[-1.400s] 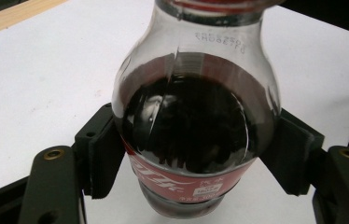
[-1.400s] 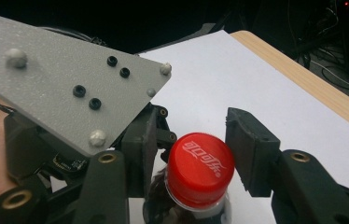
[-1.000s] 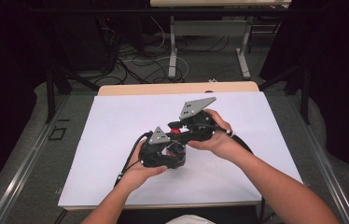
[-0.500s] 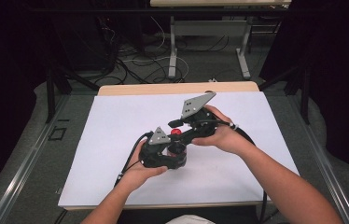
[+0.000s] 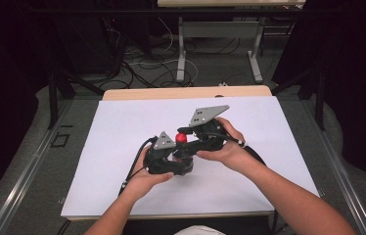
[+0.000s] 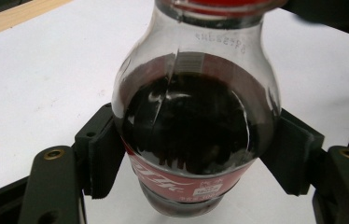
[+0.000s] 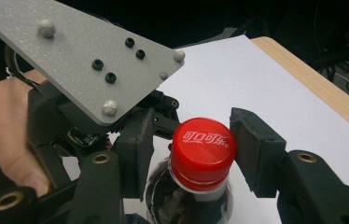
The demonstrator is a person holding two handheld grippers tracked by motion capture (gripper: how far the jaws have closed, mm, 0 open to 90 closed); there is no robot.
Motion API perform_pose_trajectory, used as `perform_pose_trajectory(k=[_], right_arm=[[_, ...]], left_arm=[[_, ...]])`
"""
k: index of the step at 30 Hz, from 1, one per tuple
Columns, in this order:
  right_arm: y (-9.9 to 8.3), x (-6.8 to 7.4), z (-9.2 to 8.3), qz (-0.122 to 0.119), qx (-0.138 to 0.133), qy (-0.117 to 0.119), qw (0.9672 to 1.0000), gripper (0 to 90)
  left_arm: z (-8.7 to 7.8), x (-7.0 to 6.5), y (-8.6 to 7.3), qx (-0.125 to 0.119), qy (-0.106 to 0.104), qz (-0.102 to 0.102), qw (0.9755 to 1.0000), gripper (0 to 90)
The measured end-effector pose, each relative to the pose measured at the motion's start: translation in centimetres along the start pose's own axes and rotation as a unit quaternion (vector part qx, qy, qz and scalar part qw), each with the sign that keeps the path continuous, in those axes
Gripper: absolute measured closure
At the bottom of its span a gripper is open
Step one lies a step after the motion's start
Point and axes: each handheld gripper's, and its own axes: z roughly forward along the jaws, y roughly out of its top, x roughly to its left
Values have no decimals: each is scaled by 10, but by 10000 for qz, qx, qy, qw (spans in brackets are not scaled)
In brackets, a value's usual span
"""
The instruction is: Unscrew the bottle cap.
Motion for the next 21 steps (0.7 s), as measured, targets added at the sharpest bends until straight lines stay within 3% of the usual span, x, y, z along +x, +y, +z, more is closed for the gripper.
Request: perform_pose_trajectory(k=[10,15,19,21], right_arm=[[1,-3,7,-188,-32,124,9997,597],[3,-10,7,-357,66,455,9983,606],[6,-18,5,-575,181,831,9947,607],[8,-21,2,-562,191,949,9937,608]], left_arm=[[0,-5,1,82,-64,203,9997,298],[1,-6,1,63,-74,171,9998,298],[2,-7,1,74,-107,214,9997,298],[2,-7,1,101,-125,203,9997,298]])
